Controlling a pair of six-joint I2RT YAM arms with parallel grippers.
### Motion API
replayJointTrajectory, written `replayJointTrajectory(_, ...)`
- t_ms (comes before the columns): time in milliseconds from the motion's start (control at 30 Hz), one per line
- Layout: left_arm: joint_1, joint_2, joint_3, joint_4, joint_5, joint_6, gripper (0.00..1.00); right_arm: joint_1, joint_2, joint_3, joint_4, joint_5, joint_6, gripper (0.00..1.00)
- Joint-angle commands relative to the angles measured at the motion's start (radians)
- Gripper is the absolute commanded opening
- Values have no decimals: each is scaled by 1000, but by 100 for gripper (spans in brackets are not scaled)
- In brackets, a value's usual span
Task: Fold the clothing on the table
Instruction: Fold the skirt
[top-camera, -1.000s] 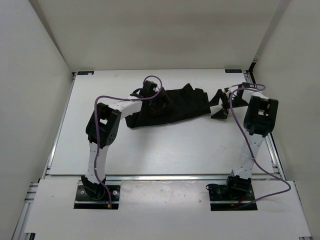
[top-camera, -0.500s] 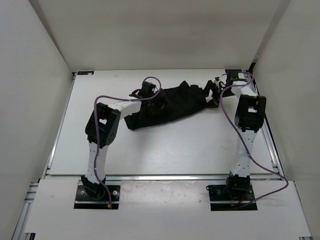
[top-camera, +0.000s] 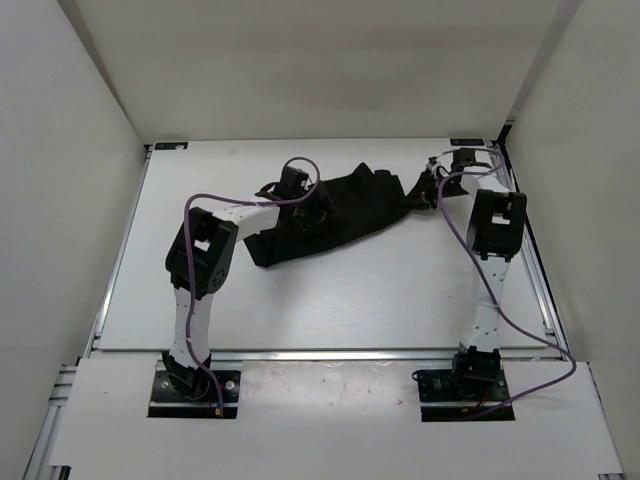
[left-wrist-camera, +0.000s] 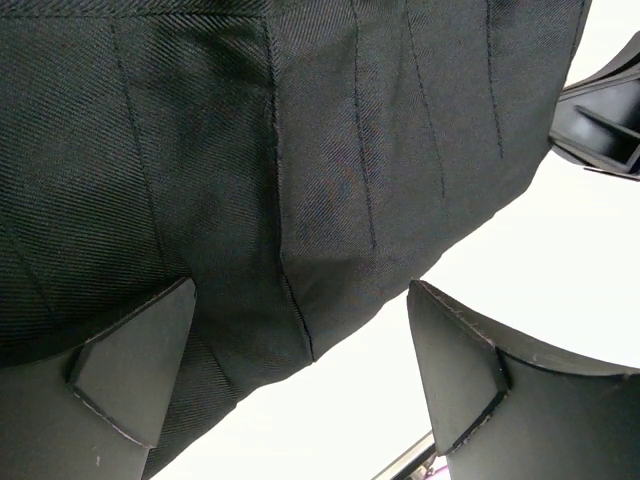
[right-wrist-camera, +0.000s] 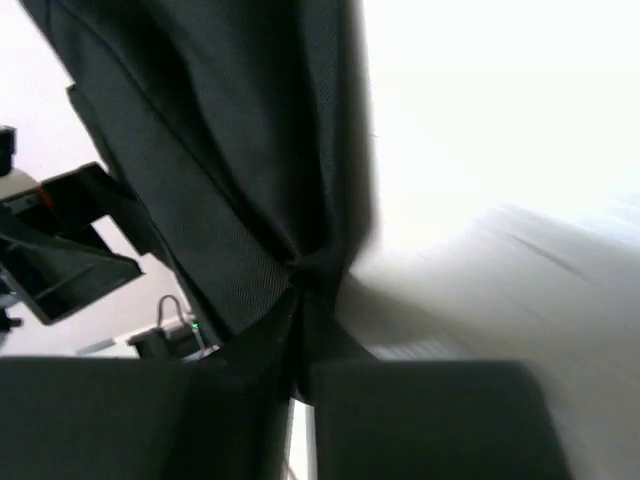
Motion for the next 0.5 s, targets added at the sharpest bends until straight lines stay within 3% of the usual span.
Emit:
replayJointTrajectory(0, 10, -61, -18, -17, 10, -4, 99, 27, -6, 78, -24, -64, -81, 1)
replayJointTrajectory(133, 24, -64, -37, 12, 14, -19, 99, 24, -55, 100, -70, -43, -172, 0)
replayJointTrajectory(467, 47, -154, -97, 63, -15, -73, 99, 39, -494, -229, 49, -23, -402, 0)
